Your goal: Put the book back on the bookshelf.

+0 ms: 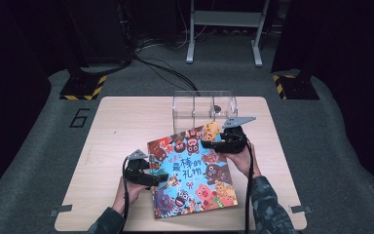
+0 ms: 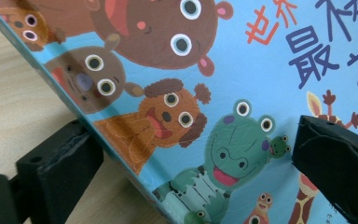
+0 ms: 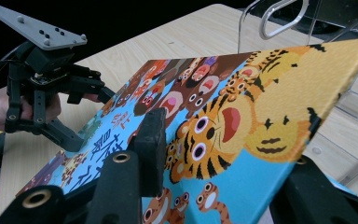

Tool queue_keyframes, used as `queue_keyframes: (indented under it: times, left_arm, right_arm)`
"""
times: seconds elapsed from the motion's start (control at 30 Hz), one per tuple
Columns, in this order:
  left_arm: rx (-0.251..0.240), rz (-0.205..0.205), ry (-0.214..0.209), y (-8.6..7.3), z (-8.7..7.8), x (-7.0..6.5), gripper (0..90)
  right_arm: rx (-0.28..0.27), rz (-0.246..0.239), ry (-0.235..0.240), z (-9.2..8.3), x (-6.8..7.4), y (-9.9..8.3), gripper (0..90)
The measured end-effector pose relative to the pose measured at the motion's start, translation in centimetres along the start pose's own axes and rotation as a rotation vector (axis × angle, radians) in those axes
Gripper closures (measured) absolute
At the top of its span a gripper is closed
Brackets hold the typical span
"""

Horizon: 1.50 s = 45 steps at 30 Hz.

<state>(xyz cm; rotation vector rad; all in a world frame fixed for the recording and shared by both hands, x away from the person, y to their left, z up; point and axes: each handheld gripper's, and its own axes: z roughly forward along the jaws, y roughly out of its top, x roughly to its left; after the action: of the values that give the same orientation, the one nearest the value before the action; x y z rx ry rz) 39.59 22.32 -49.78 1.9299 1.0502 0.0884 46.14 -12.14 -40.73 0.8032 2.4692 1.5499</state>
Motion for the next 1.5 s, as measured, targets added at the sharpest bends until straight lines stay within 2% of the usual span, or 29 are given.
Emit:
queue_keyframes:
  times: [0.4, 0.43, 0.47, 0.5, 0.77, 0.83, 0.9, 0.97, 1.03, 1.07, 1.13, 1.17, 1.23, 1.27, 1.33, 1.37, 1.43, 1.47, 1.5]
  left_arm:
    - [-0.007, 0.009, 0.008, 0.0, -0.3, 0.0, 5.8]
    - [-0.009, -0.004, 0.003, -0.1, -0.3, -0.1, 5.9]
    - [-0.018, 0.013, 0.013, -0.1, -0.4, -0.1, 6.3]
    - [-0.022, 0.012, 0.016, -0.1, -0.4, -0.2, 7.4]
    - [-0.036, 0.033, 0.033, 0.0, -0.9, -0.4, 10.9]
    - [-0.038, 0.047, 0.038, 0.1, -1.1, -0.4, 12.3]
    - [-0.039, 0.052, 0.038, 0.1, -1.2, -0.3, 12.4]
    - [-0.045, 0.049, 0.045, 0.1, -1.3, -0.4, 12.4]
    - [-0.050, 0.047, 0.040, 0.1, -1.5, -0.5, 12.4]
    - [-0.049, 0.062, 0.042, 0.2, -1.6, -0.5, 12.4]
    - [-0.060, 0.056, 0.043, 0.3, -1.8, -0.6, 12.5]
    - [-0.060, 0.069, 0.049, 0.4, -1.9, -0.5, 12.6]
    - [-0.063, 0.056, 0.046, 0.5, -2.1, -0.7, 12.6]
    - [-0.062, 0.071, 0.052, 0.5, -2.2, -0.6, 12.7]
    - [-0.063, 0.066, 0.051, 0.5, -2.3, -0.8, 12.9]
    - [-0.062, 0.086, 0.058, 0.6, -2.3, -0.7, 12.9]
    - [-0.068, 0.068, 0.054, 0.5, -2.4, -0.9, 13.0]
    - [-0.065, 0.083, 0.057, 0.6, -2.6, -0.8, 13.3]
    - [-0.070, 0.074, 0.053, 0.6, -2.6, -0.9, 13.4]
  right_arm:
    - [0.053, 0.069, -0.021, 0.2, -0.2, 0.2, 56.6]
    - [0.057, 0.071, -0.020, 0.2, -0.2, 0.2, 56.3]
    - [0.065, 0.086, -0.022, 0.1, -0.2, 0.3, 54.7]
    - [0.076, 0.079, -0.035, 0.1, -0.2, 0.4, 54.1]
    - [0.096, 0.091, -0.044, 0.0, -0.3, 0.6, 52.0]
    - [0.101, 0.110, -0.041, -0.1, -0.4, 0.5, 52.0]
    - [0.097, 0.098, -0.040, -0.1, -0.3, 0.5, 51.9]
    - [0.106, 0.105, -0.046, 0.0, -0.3, 0.7, 50.4]
    - [0.130, 0.109, -0.063, 0.0, -0.2, 0.8, 48.1]
    - [0.134, 0.103, -0.070, 0.1, -0.4, 0.8, 47.8]
    - [0.130, 0.110, -0.070, 0.1, -0.4, 0.8, 47.7]
    - [0.132, 0.113, -0.068, 0.1, -0.4, 0.9, 47.7]
    - [0.135, 0.116, -0.067, 0.1, -0.4, 0.9, 47.4]
    - [0.140, 0.124, -0.073, 0.1, -0.3, 1.0, 47.0]
    - [0.141, 0.123, -0.072, 0.1, -0.4, 1.0, 46.8]
    - [0.147, 0.130, -0.079, 0.2, -0.4, 1.0, 46.2]
    - [0.150, 0.140, -0.077, 0.2, -0.4, 1.1, 46.1]
    - [0.150, 0.135, -0.077, 0.2, -0.4, 1.1, 46.0]
    - [0.153, 0.137, -0.078, 0.2, -0.5, 1.1, 46.0]
